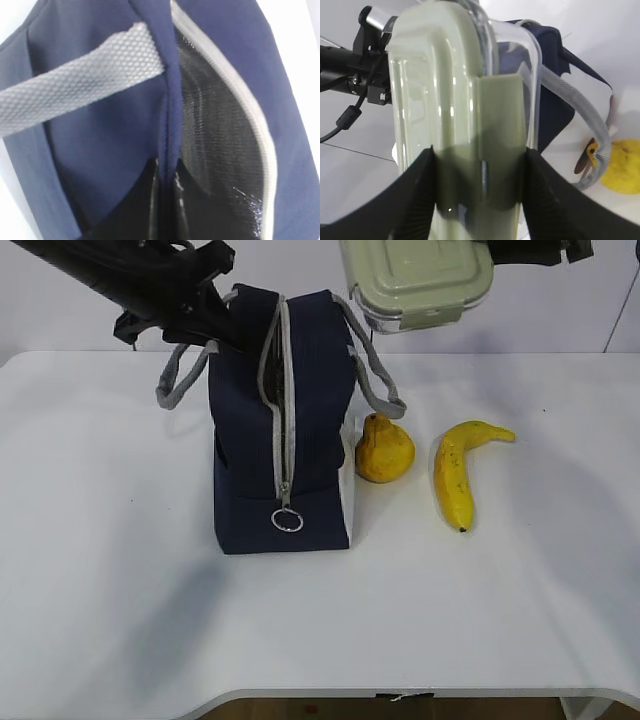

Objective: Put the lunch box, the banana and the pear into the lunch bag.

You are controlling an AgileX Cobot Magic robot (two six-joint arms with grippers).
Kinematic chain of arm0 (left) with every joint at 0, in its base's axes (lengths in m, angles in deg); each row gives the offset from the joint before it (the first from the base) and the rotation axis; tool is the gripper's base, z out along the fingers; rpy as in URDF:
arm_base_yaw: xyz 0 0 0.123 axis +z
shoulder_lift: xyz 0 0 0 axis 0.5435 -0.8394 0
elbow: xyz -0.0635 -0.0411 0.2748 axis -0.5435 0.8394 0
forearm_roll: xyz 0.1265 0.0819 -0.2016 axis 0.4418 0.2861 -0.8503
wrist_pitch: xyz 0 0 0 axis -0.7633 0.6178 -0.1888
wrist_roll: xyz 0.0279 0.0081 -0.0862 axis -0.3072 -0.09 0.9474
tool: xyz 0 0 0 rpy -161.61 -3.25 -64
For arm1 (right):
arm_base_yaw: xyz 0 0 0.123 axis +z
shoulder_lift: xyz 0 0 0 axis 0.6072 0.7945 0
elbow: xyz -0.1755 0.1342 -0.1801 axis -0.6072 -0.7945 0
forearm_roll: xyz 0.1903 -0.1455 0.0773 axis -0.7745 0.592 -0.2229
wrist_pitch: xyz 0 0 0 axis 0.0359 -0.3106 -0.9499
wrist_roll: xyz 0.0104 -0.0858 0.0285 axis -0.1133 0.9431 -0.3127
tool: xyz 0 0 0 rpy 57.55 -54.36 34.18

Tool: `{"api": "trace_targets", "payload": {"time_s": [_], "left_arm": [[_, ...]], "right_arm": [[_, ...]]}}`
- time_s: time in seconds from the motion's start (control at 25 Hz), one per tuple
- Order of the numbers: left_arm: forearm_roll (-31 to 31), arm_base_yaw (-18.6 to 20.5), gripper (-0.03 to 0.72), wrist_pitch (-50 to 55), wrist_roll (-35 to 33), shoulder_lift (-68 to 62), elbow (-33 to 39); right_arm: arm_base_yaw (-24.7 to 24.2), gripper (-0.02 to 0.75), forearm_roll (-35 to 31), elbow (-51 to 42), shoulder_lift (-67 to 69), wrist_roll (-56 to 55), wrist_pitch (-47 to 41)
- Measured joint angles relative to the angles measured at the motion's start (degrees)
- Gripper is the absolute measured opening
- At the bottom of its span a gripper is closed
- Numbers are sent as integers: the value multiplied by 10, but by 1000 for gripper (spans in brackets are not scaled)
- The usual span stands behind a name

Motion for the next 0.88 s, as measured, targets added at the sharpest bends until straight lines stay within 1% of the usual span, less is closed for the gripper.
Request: {"api": "trace_targets", "payload": {"time_s": [0.4,0.72,0.88], "left_arm": [[-16,0,0,13,-15,6,0],[-19,7,-1,16,-22,25,0],[-32,11,-1,16,-27,29,0]], "right_arm": [[45,379,-3,0,7,8,0],[48,379,-1,0,15,9,1],[50,379,-1,0,15,11,1]]}}
